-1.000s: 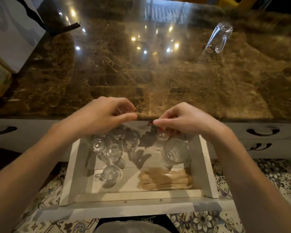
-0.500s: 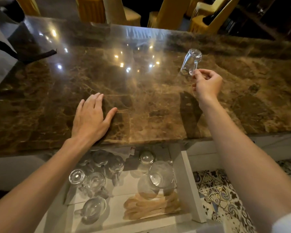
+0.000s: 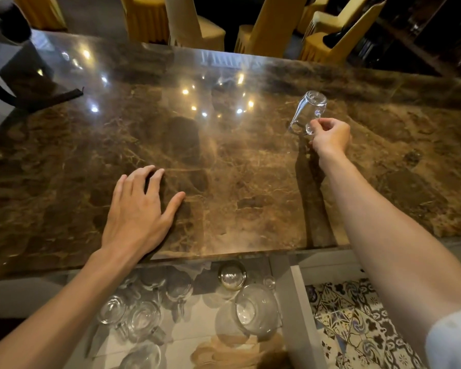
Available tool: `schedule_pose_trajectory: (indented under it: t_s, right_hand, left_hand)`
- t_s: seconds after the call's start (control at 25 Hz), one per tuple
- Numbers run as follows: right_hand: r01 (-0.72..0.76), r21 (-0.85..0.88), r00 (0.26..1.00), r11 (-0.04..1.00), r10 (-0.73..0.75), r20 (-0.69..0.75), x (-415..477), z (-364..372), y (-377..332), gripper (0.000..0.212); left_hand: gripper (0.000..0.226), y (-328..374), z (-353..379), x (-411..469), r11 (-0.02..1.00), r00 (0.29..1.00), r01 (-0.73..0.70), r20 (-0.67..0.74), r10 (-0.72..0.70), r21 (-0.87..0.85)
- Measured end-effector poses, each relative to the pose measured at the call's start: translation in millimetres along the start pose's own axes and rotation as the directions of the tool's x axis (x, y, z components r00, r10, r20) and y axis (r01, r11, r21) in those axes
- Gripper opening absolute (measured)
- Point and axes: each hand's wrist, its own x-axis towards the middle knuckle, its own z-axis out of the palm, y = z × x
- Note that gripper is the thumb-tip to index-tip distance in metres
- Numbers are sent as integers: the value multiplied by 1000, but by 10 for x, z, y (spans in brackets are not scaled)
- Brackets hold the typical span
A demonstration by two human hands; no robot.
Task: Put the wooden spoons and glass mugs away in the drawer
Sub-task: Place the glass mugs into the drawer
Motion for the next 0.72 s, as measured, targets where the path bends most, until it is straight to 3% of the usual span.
schedule_pose_trajectory:
  t_s: [0.2, 0.36, 0.44, 0.56, 0.72]
  right_hand:
    - [59, -120, 989, 991, -41, 145, 74, -96, -68, 11]
    - [144, -82, 967, 986, -122, 223, -192, -269, -134, 15]
    - [191, 26, 940, 981, -191, 284, -479, -415, -160, 13]
    - [274, 227, 841, 934, -348, 414, -1020, -710, -198, 11]
    - [441, 271, 644, 856, -512, 568, -1756, -1132, -91, 22]
  left_hand:
    - [66, -13, 15, 8, 1000, 1000, 4, 5, -4, 5]
    - [66, -4, -4, 11, 1000, 1000, 6, 2, -6, -2]
    - [66, 5, -15, 6, 1000, 1000, 7, 1, -7, -13]
    - [65, 8, -33, 22, 999, 1000, 10, 2, -10, -47]
    - [66, -13, 2, -16, 998, 1000, 10, 3, -10, -58]
